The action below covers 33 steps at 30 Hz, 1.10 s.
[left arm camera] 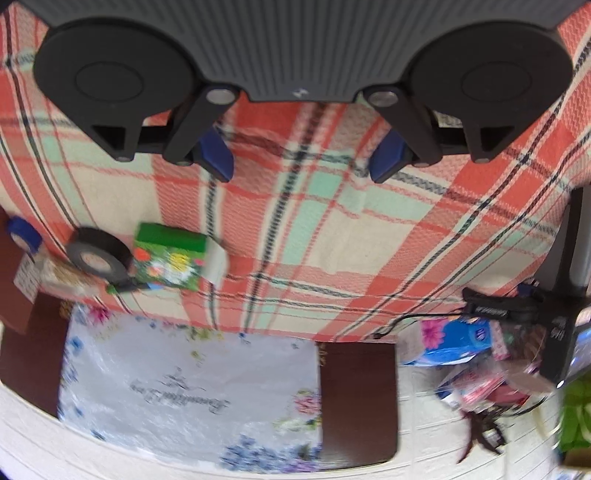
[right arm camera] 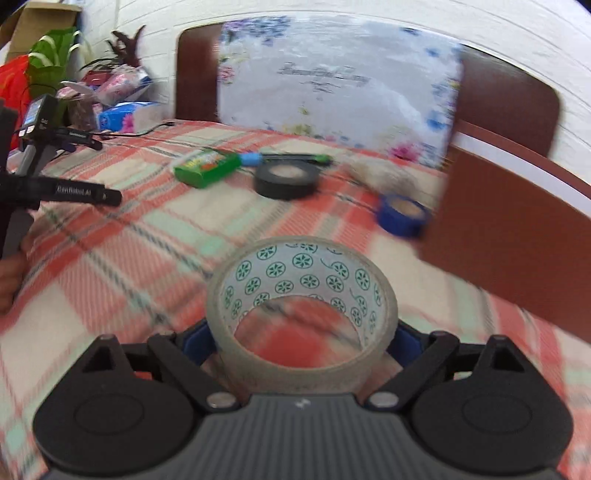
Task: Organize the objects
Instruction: 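Grasp the clear packing tape roll by its rim with the left gripper, then carry the clear tape into the brown box and open the left gripper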
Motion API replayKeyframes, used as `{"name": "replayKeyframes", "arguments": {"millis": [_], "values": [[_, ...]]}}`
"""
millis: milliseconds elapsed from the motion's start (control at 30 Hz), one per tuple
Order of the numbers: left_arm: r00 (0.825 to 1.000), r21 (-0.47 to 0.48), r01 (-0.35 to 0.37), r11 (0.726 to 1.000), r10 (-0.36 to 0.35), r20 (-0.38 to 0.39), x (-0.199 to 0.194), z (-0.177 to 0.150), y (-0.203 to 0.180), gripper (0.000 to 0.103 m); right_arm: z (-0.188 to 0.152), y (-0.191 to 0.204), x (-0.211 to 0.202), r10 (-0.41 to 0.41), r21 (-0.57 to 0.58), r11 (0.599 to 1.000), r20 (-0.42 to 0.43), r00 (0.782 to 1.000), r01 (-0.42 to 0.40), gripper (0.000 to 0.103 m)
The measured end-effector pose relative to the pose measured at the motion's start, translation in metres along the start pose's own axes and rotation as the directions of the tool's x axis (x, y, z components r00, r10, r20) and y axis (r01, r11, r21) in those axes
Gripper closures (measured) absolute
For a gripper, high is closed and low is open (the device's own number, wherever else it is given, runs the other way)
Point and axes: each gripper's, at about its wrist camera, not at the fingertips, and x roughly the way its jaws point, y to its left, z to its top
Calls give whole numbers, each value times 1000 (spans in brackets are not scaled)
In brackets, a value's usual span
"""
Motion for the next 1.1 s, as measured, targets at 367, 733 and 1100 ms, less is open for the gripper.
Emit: {"name": "replayKeyframes", "arguments": {"millis": [367,733,1100], "values": [[797,249,602,759,-557,-231,-90,10,-185,34,-34,-19,-34,-72,18,997,36,997,71,4],[797,309,602,736,-529,-292,-88,16,-233,75,-26,-41,-49,-54,88,995,136,989,42,12],[779,349,598,722,-625,-42,-61,115,-369,74,58,-164,-36,-352,169,935,342,871,312,12]]}}
